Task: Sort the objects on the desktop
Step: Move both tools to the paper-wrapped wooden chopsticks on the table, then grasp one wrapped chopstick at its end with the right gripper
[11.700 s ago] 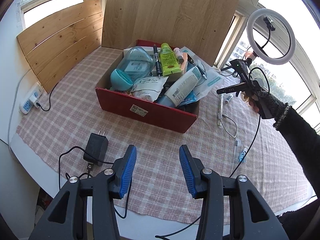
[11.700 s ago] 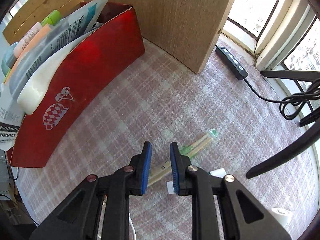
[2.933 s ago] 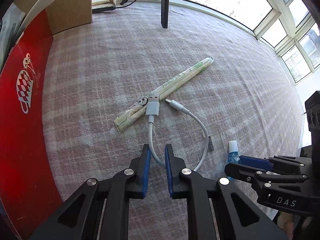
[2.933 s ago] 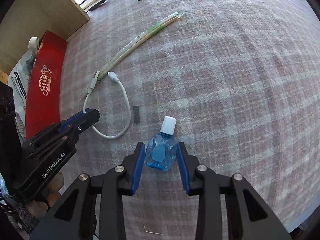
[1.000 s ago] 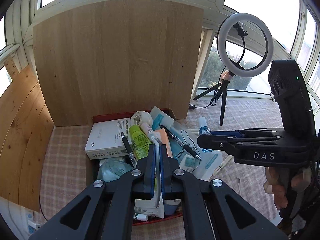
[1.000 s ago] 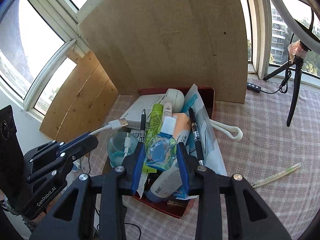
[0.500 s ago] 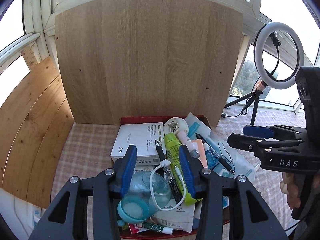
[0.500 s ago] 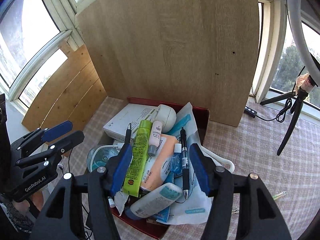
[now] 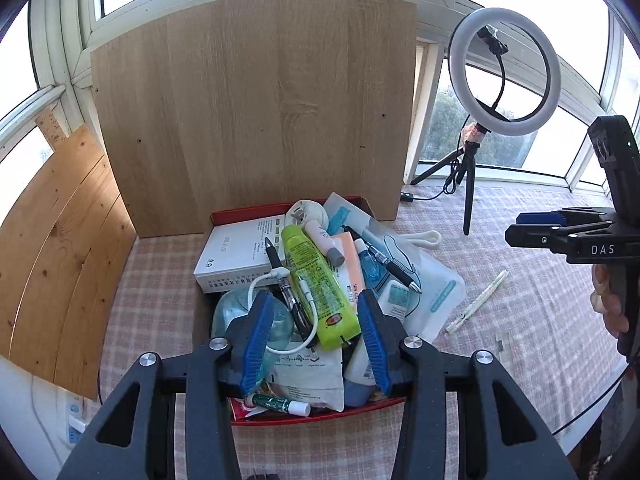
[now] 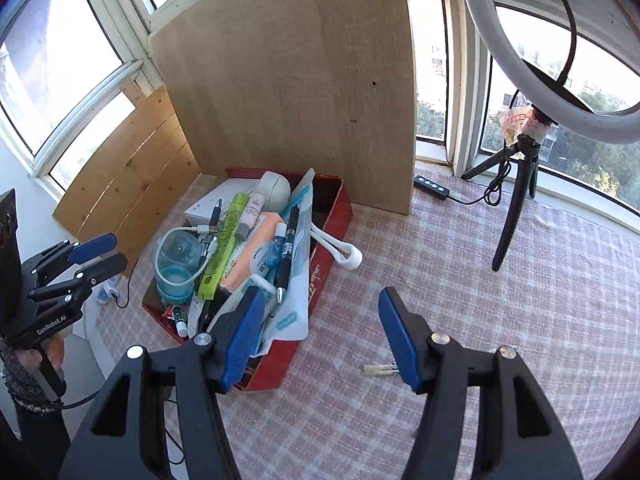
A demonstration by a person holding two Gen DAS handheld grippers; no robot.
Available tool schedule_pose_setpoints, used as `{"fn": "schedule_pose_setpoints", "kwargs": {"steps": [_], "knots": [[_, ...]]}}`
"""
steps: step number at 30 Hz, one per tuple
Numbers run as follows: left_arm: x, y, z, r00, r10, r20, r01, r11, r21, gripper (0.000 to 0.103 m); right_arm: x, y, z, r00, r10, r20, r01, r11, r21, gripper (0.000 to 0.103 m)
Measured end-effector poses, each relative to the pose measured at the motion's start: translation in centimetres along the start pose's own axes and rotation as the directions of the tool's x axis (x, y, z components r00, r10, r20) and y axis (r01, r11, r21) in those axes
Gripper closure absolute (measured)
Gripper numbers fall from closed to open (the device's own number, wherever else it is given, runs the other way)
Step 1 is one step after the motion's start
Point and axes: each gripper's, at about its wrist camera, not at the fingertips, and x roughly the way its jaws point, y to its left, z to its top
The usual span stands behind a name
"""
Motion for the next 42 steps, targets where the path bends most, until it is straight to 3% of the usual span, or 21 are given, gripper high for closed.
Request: {"fn": "schedule_pose_setpoints", "kwargs": {"steps": [5,10,19,24,28,31,36,42], "knots": [[0.5,-5.4,-1.8,0.998,-0.049,-0.043,0.053,0.994,0.1,0.062,-2.0,-4.1,-3.8,0.994,-0.1,-0.039,0.098,0.994,-0.054,0.044],[1.8,-11.1,-3.0,0.991,-0.091,-0.102,0.109,0.977,0.185,0.061,-2.8,-8.7,-7.0,0.989,-0.123,-0.08,0.12,0.992,-0.036,0.044],[6.1,-18.7,-4.1,0.964,-0.164,-0.21,0.208,0.955,0.21,0.061,-2.5,-16.3,-10.4,0.976,-0.142,-0.166,0.15,0.988,0.04,0.044],[8.8,-22.0,-5.9,0.947,-0.152,-0.282,0.22,0.948,0.23,0.061,-0.8,-18.8,-10.9,0.972,-0.133,-0.195,0.14,0.99,0.025,0.045],[10.6,-22.9,-6.3,0.948,-0.081,-0.308,0.17,0.946,0.274,0.061,1.7,-18.5,-10.2,0.971,-0.113,-0.212,0.089,0.989,-0.118,0.044],[12.2,-22.6,-5.9,0.944,-0.054,-0.325,0.149,0.949,0.276,0.061,4.1,-17.4,-9.7,0.965,-0.099,-0.242,0.034,0.966,-0.258,0.044],[15.7,-22.3,-5.7,0.927,-0.012,-0.375,0.14,0.938,0.317,0.061,8.4,-16.3,-9.1,0.955,-0.105,-0.279,-0.038,0.886,-0.462,0.044],[18.8,-22.0,-5.2,0.904,-0.003,-0.428,0.153,0.936,0.316,0.062,12.2,-16.6,-8.5,0.943,-0.104,-0.316,-0.106,0.806,-0.582,0.044]]}}
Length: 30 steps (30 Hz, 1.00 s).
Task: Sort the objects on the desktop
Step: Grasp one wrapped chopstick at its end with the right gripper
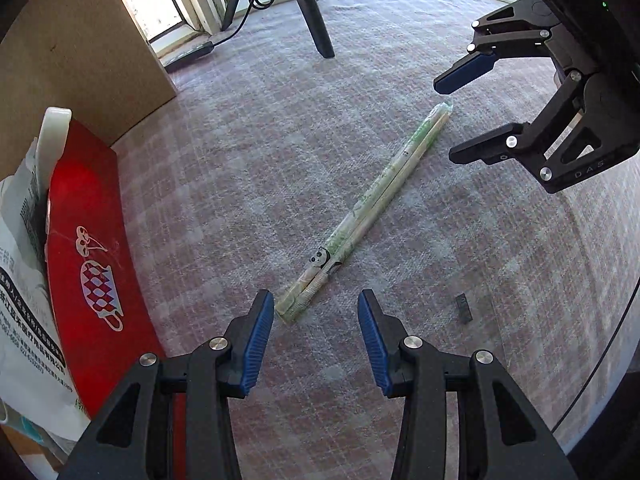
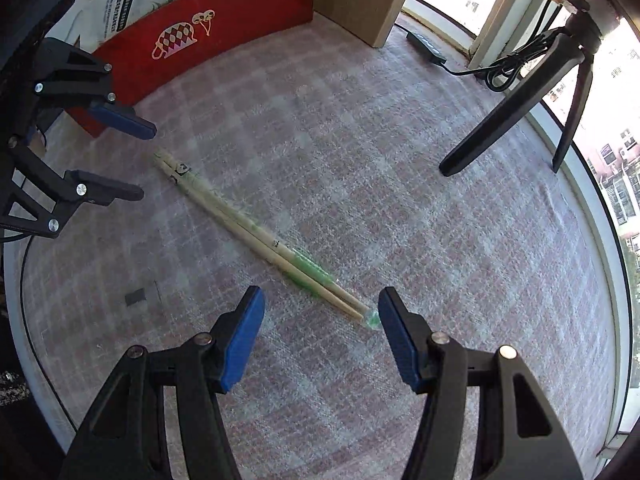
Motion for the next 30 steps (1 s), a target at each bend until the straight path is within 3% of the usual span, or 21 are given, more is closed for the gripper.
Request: {"fn": "schedule_pose_setpoints", "kwargs": {"steps": [9,13,18,23,24,25,30], "knots": [[1.1,0.3,0.3,0.998,-0.047,-0.029,0.047,0.999,-0.016,0.061,1.4,0.4,1.1,0.997,0.079,-0.012,-0.08,0.988,-0.134,0.044],[0.7,-0.3,-0.2,0.998,-0.068,-0.015,0.068,0.998,-0.006,0.075,1.2,0.3,1.1,0.997,0.08,-0.01,-0.081,0.988,-0.132,0.046],[0.3,-1.2,-1.0,0.997,-0.073,-0.016,0.073,0.997,0.015,0.08,0.8,0.5,1.6,0.996,0.073,-0.042,-0.078,0.989,-0.129,0.072],[-0.4,-1.6,-1.6,0.997,-0.078,-0.016,0.078,0.997,0.0,0.085,0.5,0.6,2.3,0.996,0.063,-0.065,-0.071,0.99,-0.124,0.074],[-0.9,-1.6,-1.7,0.996,-0.084,-0.004,0.084,0.996,-0.007,0.102,0.3,0.6,2.4,0.996,0.064,-0.062,-0.071,0.99,-0.121,0.085],[-1.3,-1.5,-1.9,0.996,-0.092,0.006,0.092,0.996,-0.016,0.103,0.0,0.4,2.6,0.996,0.075,-0.052,-0.08,0.991,-0.104,0.101],[-1.7,-1.4,-3.0,0.997,-0.081,-0.011,0.081,0.997,-0.021,0.103,-0.6,-0.5,2.9,0.994,0.096,-0.052,-0.099,0.993,-0.07,0.102]]}}
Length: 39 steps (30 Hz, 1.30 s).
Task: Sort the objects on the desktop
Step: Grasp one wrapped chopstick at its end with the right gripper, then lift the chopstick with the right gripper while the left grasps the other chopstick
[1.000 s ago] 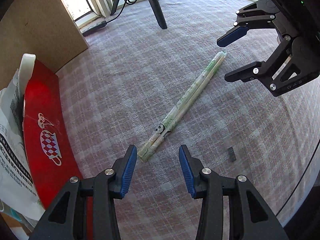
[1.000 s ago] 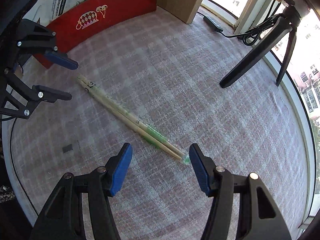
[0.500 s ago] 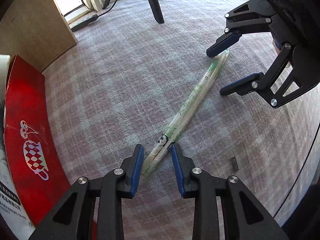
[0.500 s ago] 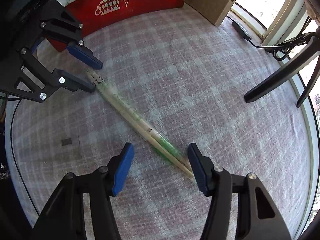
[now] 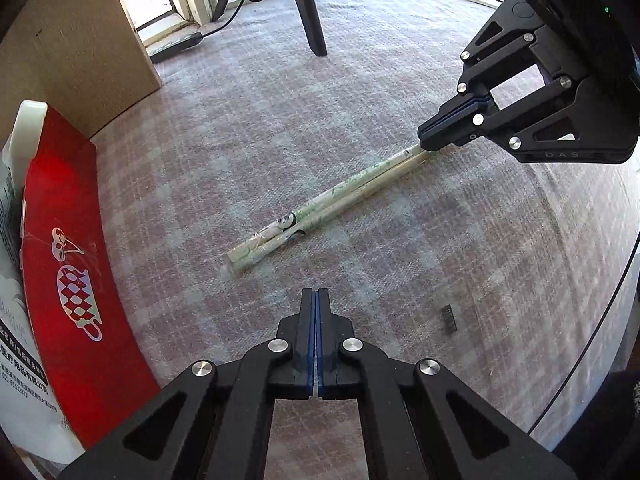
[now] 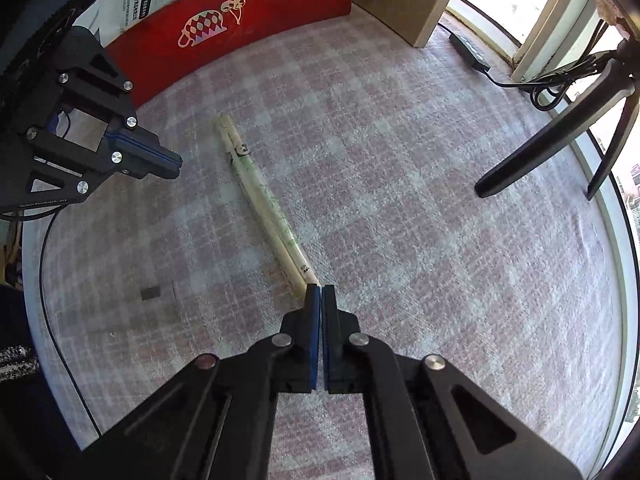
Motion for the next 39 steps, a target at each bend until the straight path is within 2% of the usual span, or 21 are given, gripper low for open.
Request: {"fn": "schedule_pose_setpoints", "kwargs": {"steps": [3,5,8,10,11,12,15,17,18,20,22,24,26,28,32,36,38,39], "knots": [[-0.1,-0.2,-0.6,1.0,0.011,0.007,-0.011,1.0,-0.001,0.103,0.2,0.3,-0.1,1.0,0.009,-0.011,-0.01,1.0,-0.013,0.102],[-0.3,-0.3,-0.7,1.0,0.018,0.017,-0.018,1.0,-0.008,0.098,0.2,0.5,0.0,1.0,0.015,-0.013,-0.015,1.0,-0.021,0.102],[-0.7,-1.0,-0.4,0.998,0.047,0.04,-0.048,0.998,0.035,0.088,-0.3,0.7,0.2,1.0,0.008,-0.007,-0.008,0.999,-0.047,0.102],[-0.9,-1.5,-0.1,0.997,0.058,0.045,-0.061,0.996,0.069,0.08,-0.3,0.7,0.3,1.0,-0.024,-0.015,0.023,0.997,-0.073,0.089],[-0.9,-1.6,0.2,0.997,0.061,0.042,-0.064,0.995,0.083,0.078,-0.2,0.6,0.4,0.999,-0.037,-0.022,0.035,0.996,-0.084,0.078],[-0.9,-1.5,0.5,0.998,0.061,0.033,-0.064,0.994,0.092,0.075,0.0,0.5,0.4,0.999,-0.036,-0.029,0.034,0.995,-0.089,0.076],[-0.7,-1.6,1.3,0.998,0.058,0.013,-0.059,0.991,0.116,0.074,1.4,0.4,0.4,0.996,-0.013,-0.085,0.005,0.995,-0.095,0.075],[-0.6,-1.7,1.5,0.999,0.046,0.001,-0.045,0.991,0.127,0.074,1.4,0.7,0.5,0.997,-0.011,-0.07,0.002,0.993,-0.115,0.077],[-0.6,-1.8,1.5,0.999,0.044,-0.005,-0.043,0.99,0.136,0.074,1.4,0.8,0.6,0.997,-0.01,-0.07,0.002,0.994,-0.112,0.086],[-0.5,-2.3,1.4,0.999,0.05,-0.015,-0.047,0.985,0.166,0.073,1.3,1.0,0.7,0.997,0.012,-0.071,-0.02,0.993,-0.117,0.092],[-0.4,-2.8,1.1,0.999,0.046,-0.025,-0.04,0.979,0.2,0.059,1.1,1.4,0.6,0.998,0.013,-0.062,-0.021,0.991,-0.132,0.092],[-0.3,-3.4,0.7,0.998,0.055,-0.031,-0.047,0.972,0.232,0.055,0.6,1.8,0.4,0.999,0.016,-0.045,-0.022,0.991,-0.133,0.092],[-0.4,-3.7,0.4,0.998,0.06,-0.031,-0.051,0.97,0.239,0.055,-0.4,1.8,0.4,0.999,0.039,-0.012,-0.04,0.993,-0.107,0.092],[-0.8,-3.7,0.0,0.999,0.033,-0.015,-0.029,0.977,0.211,0.055,-1.6,1.6,0.4,0.996,0.081,0.032,-0.079,0.995,-0.058,0.092],[-2.1,-4.2,-1.5,0.999,0.039,0.03,-0.043,0.986,0.159,0.055,-3.2,0.9,-0.1,0.981,0.156,0.111,-0.164,0.984,0.065,0.092],[-3.9,-4.1,-3.8,0.997,-0.002,0.079,0.0,1.0,0.031,0.055,-2.9,0.5,-1.9,0.956,0.225,0.189,-0.269,0.929,0.254,0.092],[-4.6,-3.1,-2.5,0.995,-0.027,0.097,0.029,0.999,-0.015,0.056,-2.4,0.7,-3.1,0.944,0.239,0.228,-0.308,0.887,0.345,0.092],[-3.4,-2.7,-1.0,0.994,-0.034,0.104,0.037,0.999,-0.029,0.056,-2.1,1.1,-3.9,0.937,0.242,0.251,-0.327,0.862,0.388,0.092]]}}
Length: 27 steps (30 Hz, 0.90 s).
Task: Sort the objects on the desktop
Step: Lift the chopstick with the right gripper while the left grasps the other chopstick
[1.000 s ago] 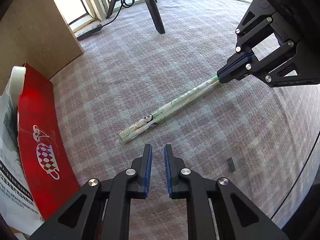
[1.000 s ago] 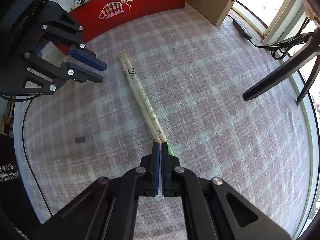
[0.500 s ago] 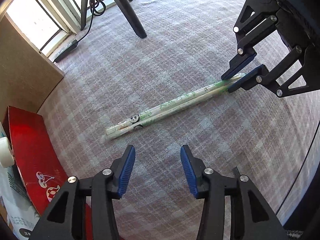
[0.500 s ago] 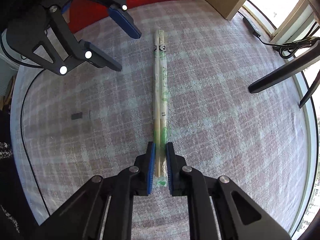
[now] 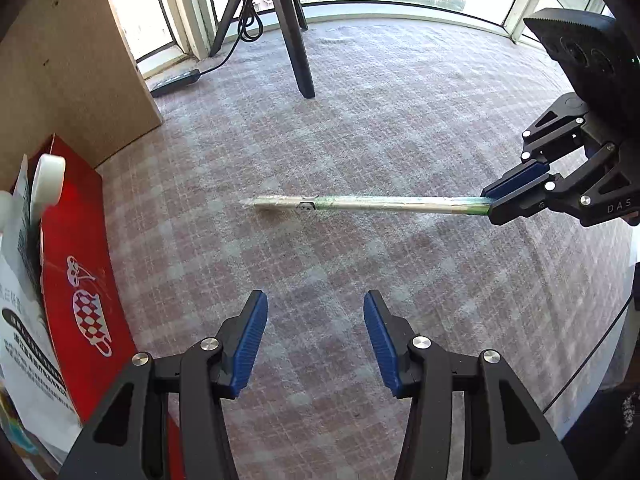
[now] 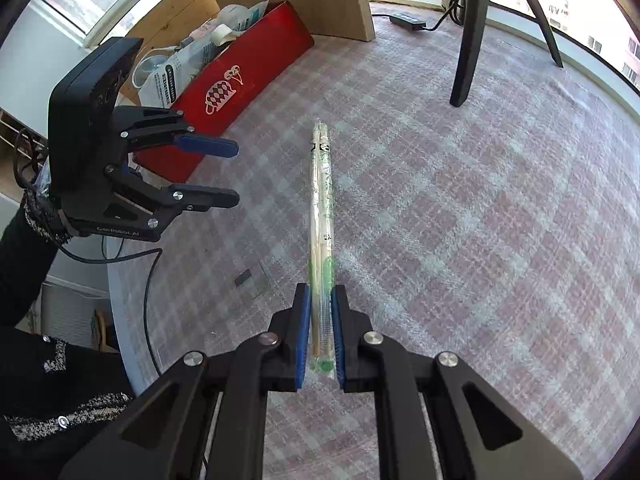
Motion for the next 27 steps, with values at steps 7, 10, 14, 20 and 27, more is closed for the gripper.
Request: {"fn": "schedule_pose_setpoints", "kwargs": {"steps": [7,10,14,20,27], "knots": [[1.5,2.5,1.3,0.997,-0.071,0.042,0.075,0.992,-0.1,0.056,-2.1,-0.2,-3.7,0.979,0.08,0.186,-0.115,0.976,0.187,0.092],[2.1,2.9,2.3,0.988,-0.14,0.059,0.148,0.977,-0.155,0.056,-3.9,0.2,-4.4,0.978,0.076,0.197,-0.115,0.974,0.195,0.092],[3.5,3.3,3.2,0.97,-0.233,0.07,0.243,0.943,-0.227,0.056,-4.0,1.5,-5.1,0.981,0.034,0.191,-0.069,0.981,0.181,0.092],[6.7,4.9,4.4,0.947,-0.31,0.087,0.319,0.861,-0.396,0.055,-3.4,3.3,-8.0,0.987,-0.031,0.156,0.01,0.992,0.129,0.098],[7.6,5.9,4.4,0.926,-0.359,0.115,0.37,0.809,-0.456,0.056,-2.3,2.2,-8.7,0.99,-0.061,0.124,0.041,0.988,0.152,0.098]]}}
